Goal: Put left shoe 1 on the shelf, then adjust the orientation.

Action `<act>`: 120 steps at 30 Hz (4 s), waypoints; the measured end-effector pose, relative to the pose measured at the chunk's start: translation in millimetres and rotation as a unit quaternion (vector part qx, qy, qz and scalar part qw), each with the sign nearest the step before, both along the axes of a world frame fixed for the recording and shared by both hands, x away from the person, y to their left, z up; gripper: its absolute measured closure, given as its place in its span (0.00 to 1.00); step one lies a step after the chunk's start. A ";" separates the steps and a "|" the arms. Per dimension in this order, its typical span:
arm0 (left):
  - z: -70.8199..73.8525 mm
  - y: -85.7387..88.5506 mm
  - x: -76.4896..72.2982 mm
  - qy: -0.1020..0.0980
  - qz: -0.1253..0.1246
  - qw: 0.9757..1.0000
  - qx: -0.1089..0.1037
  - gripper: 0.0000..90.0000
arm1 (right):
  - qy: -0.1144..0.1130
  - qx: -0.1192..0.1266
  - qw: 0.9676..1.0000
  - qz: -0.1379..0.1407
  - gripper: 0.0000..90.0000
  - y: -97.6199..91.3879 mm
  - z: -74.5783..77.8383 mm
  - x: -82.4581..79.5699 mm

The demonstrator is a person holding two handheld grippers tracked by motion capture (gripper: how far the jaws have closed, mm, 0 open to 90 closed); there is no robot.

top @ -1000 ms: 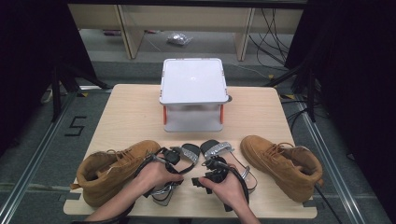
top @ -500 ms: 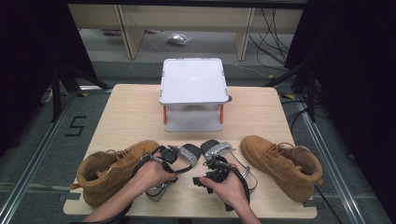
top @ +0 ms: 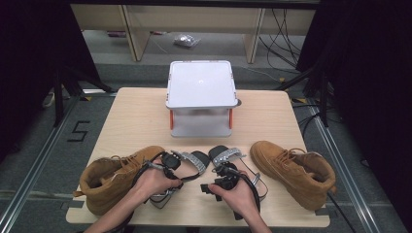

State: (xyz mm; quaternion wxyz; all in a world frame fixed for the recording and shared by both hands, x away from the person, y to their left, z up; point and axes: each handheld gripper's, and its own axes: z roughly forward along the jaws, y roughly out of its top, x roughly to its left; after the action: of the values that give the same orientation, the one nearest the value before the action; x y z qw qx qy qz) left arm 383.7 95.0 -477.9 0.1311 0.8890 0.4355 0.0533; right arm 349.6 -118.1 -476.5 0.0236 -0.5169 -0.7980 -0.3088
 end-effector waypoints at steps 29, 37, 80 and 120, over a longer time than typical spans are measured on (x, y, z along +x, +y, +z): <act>26.7 5.8 -7.2 0.000 0.076 0.991 -0.109 0.39 | 0.008 0.001 1.000 0.000 0.46 1.2 -0.3 -1.3; 34.2 31.6 -8.6 -0.052 0.021 0.998 -0.022 0.89 | 0.012 -0.002 1.000 0.022 0.72 1.9 2.9 -3.1; 31.4 8.9 -32.8 -0.047 -0.086 0.994 -0.050 0.81 | -0.001 -0.106 0.989 0.101 0.33 46.9 28.3 10.7; 91.6 58.3 13.7 -0.257 0.007 0.951 -0.170 0.80 | 0.060 -0.097 0.992 0.061 0.47 49.3 22.9 42.1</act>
State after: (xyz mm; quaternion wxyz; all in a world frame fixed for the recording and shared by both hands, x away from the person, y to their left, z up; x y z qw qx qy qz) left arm 397.3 153.4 -386.3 0.3870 0.8070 0.3957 0.2060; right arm 391.7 -68.8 -453.5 0.0401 -0.4846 -0.8515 -0.1962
